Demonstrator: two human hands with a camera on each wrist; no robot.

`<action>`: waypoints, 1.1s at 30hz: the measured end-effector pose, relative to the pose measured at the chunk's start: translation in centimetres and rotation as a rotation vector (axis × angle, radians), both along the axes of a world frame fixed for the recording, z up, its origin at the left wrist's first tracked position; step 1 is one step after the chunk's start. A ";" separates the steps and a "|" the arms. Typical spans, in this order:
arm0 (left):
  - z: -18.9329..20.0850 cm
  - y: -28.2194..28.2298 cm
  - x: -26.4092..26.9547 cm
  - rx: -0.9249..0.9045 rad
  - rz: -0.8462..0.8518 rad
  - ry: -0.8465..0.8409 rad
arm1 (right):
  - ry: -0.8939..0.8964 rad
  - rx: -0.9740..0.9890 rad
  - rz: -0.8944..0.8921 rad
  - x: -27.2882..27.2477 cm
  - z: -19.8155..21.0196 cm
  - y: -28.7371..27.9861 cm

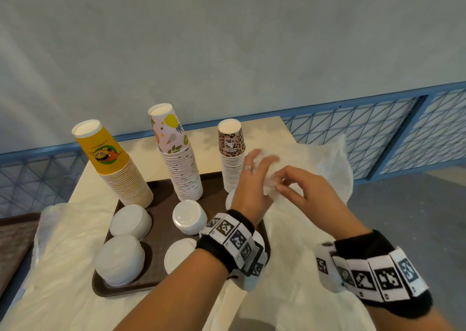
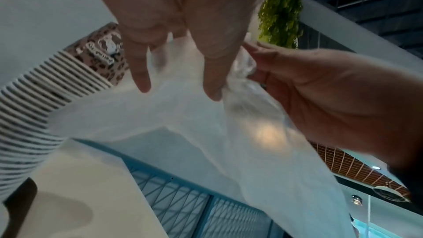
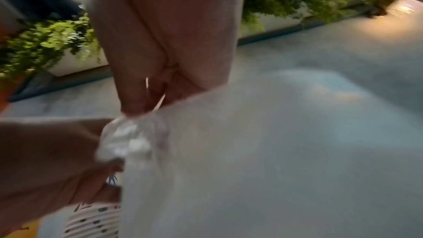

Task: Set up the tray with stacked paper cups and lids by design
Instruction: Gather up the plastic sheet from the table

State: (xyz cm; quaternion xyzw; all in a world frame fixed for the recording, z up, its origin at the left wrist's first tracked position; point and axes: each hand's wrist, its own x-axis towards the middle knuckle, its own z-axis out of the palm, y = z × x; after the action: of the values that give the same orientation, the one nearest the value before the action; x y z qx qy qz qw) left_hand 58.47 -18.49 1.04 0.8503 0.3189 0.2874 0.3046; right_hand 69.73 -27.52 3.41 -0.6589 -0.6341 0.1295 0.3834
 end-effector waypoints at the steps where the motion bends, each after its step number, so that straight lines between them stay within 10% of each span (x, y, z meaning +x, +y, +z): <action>1: 0.6 0.0 -0.5 0.011 -0.016 0.045 | 0.068 0.094 -0.058 -0.2 -0.8 -0.5; 4: 1.4 0.0 -1.8 -0.056 0.080 0.045 | 0.285 0.313 -0.520 -0.2 -5.3 -1.9; 6: 1.6 -0.2 -2.8 -0.088 0.167 -0.008 | 0.268 0.081 -0.716 -0.2 -9.4 -3.1; 10: 1.3 -0.4 -4.1 -0.108 0.258 -0.069 | -0.039 -0.587 -0.586 -0.6 -15.1 -5.4; 14: 1.4 -0.6 -4.9 -0.126 0.289 -0.084 | -0.096 -0.747 -0.496 -0.6 -15.0 -5.3; 26: 4.6 -0.9 -7.7 -0.046 0.257 -0.217 | -0.004 -0.079 -0.506 -2.9 -0.8 -6.9; 33: 6.9 -4.0 -11.5 -0.019 -0.340 -0.037 | 0.381 0.168 -0.194 -10.1 3.4 -6.8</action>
State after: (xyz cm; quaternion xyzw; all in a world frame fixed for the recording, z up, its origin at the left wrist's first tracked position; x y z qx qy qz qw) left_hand 47.02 -22.53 7.93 0.8835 0.1674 0.2443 0.3629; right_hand 59.63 -34.34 6.78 -0.6461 -0.4927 0.1606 0.5604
